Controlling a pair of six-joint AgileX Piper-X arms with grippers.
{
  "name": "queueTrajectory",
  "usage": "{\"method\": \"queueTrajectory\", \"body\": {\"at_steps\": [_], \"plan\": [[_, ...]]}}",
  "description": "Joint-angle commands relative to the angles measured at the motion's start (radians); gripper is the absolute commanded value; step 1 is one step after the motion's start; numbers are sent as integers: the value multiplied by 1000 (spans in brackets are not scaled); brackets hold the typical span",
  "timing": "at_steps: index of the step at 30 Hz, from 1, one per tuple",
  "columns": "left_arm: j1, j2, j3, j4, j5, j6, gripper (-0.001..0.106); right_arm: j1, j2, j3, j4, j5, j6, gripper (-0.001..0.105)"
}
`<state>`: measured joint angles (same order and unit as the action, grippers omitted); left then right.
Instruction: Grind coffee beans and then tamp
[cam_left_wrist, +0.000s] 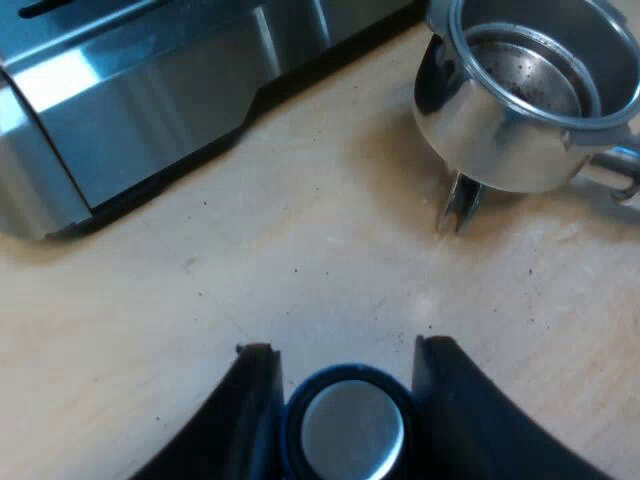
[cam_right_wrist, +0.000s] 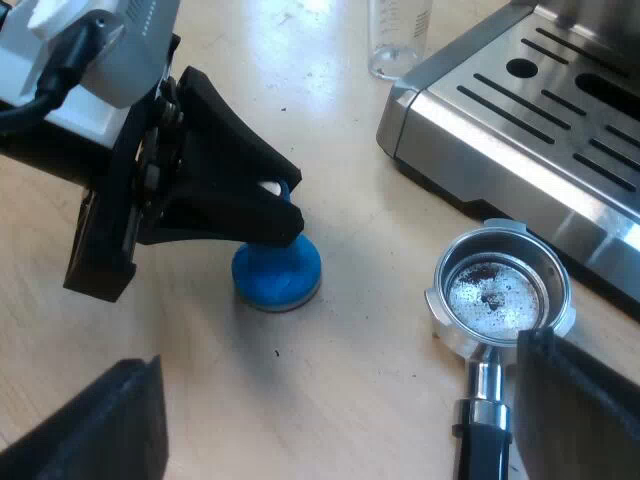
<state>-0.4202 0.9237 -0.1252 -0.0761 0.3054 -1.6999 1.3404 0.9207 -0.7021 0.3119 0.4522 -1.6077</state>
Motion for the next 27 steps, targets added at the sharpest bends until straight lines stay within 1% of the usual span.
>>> {"method": "queueTrajectory", "body": {"at_steps": [1, 8, 17, 20, 22, 24, 26, 27], "plan": [[-1, 0, 0, -24, -3, -2, 13, -2, -1, -1, -8, -8, -3, 72], [-1, -71, -19, -9, 7, -2, 13, -2, -1, -1, -8, -8, -3, 72], [-1, -235, -60, 169, 7, -2, 13, -2, -1, -1, -8, -8, -3, 72], [-1, -286, -87, 239, 7, -2, 13, -2, -1, -1, -8, -8, 27, 72], [-1, -320, -118, 320, 7, -2, 13, -2, -1, -1, 3, 0, 44, 72], [-1, -341, -138, 363, 7, -2, 13, -2, -1, -1, 10, 10, 50, 72], [-1, -347, -146, 381, 7, -2, 13, -2, -1, -1, 16, 18, 62, 72], [-1, -364, -166, 421, 7, -2, 13, -2, -1, -1, 20, 21, 67, 72]]}}
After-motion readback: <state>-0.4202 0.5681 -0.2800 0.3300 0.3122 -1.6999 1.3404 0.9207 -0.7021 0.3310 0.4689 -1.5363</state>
